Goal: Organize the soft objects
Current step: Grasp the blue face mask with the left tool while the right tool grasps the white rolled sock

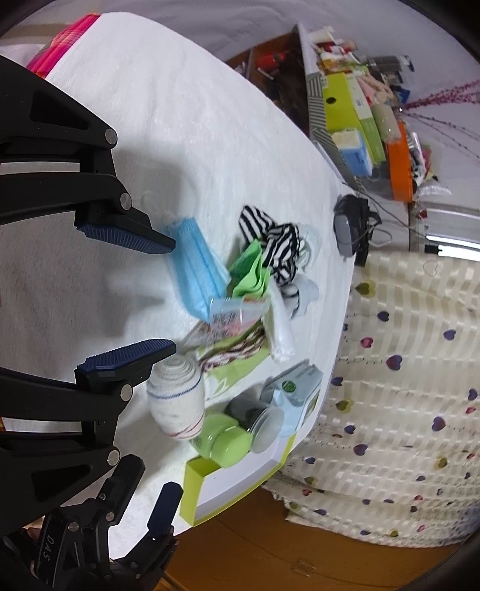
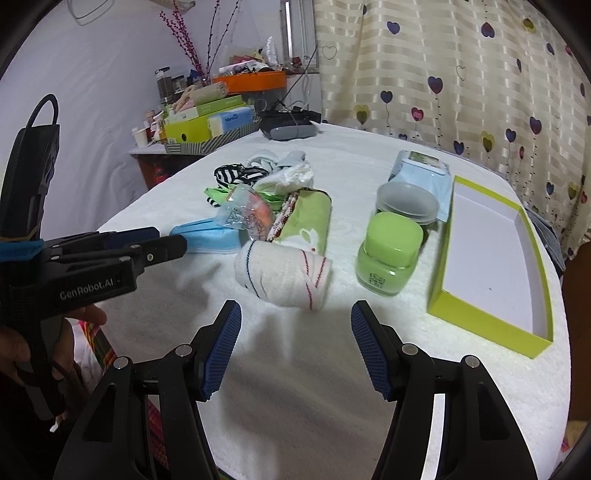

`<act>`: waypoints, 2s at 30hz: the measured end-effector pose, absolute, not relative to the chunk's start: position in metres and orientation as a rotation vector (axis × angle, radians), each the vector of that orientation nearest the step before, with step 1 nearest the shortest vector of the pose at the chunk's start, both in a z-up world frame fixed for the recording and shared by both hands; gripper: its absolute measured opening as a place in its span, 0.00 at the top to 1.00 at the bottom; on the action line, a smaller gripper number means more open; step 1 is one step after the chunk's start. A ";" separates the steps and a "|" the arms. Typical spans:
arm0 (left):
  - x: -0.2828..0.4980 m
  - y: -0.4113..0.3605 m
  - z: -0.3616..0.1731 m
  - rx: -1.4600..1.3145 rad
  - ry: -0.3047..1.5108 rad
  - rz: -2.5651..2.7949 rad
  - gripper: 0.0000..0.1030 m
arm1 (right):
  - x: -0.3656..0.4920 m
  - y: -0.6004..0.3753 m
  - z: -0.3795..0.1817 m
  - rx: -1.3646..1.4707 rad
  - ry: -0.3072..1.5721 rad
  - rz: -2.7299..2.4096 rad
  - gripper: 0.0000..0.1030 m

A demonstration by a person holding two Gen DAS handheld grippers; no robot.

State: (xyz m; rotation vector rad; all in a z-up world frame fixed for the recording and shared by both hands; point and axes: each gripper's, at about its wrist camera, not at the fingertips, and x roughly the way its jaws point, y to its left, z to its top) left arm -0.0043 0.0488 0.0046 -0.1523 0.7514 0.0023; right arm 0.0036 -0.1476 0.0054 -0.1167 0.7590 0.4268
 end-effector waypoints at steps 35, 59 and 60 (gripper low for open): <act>0.059 0.077 -0.028 0.072 0.772 -0.162 0.54 | 0.050 -0.092 -0.018 -0.510 0.700 0.633 0.39; 0.048 0.059 -0.031 0.005 0.794 -0.238 0.84 | 0.033 -0.106 -0.005 -0.424 0.697 0.613 0.58; 0.046 0.059 -0.030 0.003 0.792 -0.237 0.85 | 0.032 -0.107 -0.004 -0.416 0.697 0.611 0.58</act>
